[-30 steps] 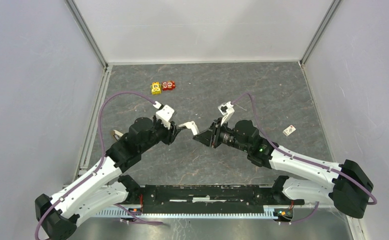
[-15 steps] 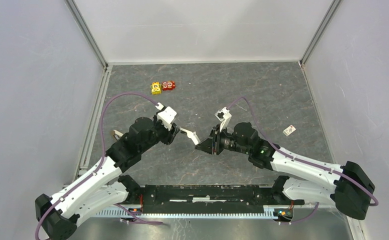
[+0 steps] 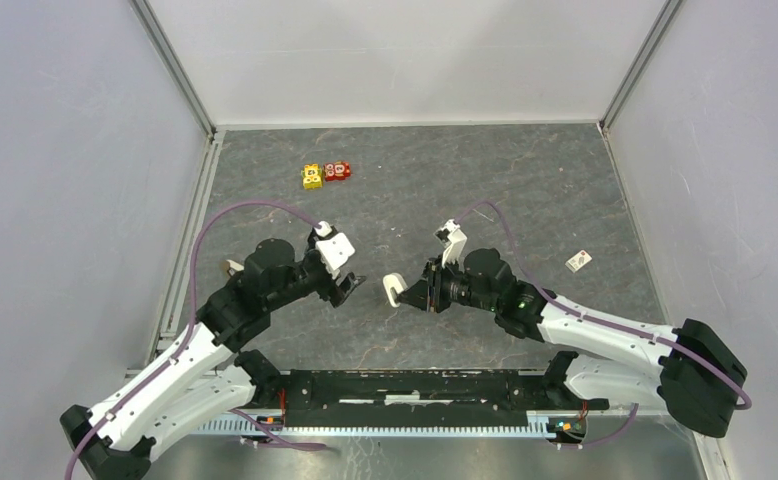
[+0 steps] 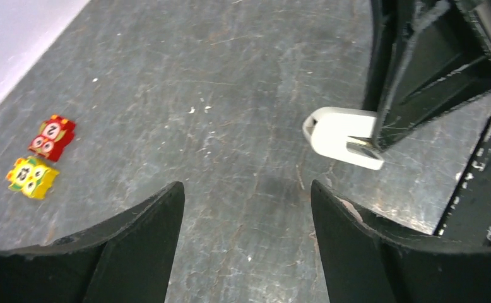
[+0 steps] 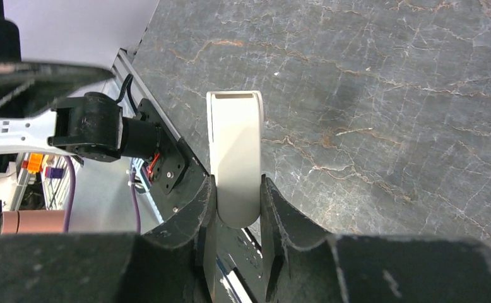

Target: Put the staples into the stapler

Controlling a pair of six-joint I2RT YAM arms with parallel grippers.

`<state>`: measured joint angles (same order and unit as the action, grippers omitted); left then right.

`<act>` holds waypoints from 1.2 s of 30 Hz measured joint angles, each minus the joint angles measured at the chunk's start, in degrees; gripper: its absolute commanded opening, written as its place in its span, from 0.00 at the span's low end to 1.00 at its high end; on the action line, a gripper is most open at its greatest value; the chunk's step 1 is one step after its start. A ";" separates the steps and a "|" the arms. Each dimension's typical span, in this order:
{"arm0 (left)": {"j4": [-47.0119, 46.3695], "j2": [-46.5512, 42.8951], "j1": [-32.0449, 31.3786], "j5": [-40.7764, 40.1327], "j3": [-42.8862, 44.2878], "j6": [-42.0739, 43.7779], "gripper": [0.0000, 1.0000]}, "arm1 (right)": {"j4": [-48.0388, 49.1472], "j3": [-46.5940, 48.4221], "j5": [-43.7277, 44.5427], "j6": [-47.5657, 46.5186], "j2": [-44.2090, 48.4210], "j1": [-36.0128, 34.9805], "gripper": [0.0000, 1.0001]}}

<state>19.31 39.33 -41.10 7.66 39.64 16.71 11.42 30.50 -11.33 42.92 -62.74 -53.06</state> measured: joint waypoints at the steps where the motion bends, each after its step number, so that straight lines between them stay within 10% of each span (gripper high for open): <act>1: 0.31 0.13 -0.02 1.42 0.00 0.02 0.81 | -0.11 0.02 0.17 0.26 0.00 0.04 0.00; 15: -12.90 8.41 -2.89 10.97 -5.01 -12.22 0.85 | 6.34 -0.52 7.45 7.26 6.45 0.09 0.00; 36: -24.98 13.40 -8.83 -1.49 -6.34 -10.64 0.73 | 10.32 -2.80 7.39 10.25 7.28 0.37 0.00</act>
<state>-5.67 52.73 -49.93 6.17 33.30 6.07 21.74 27.70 -3.95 53.17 -55.46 -52.69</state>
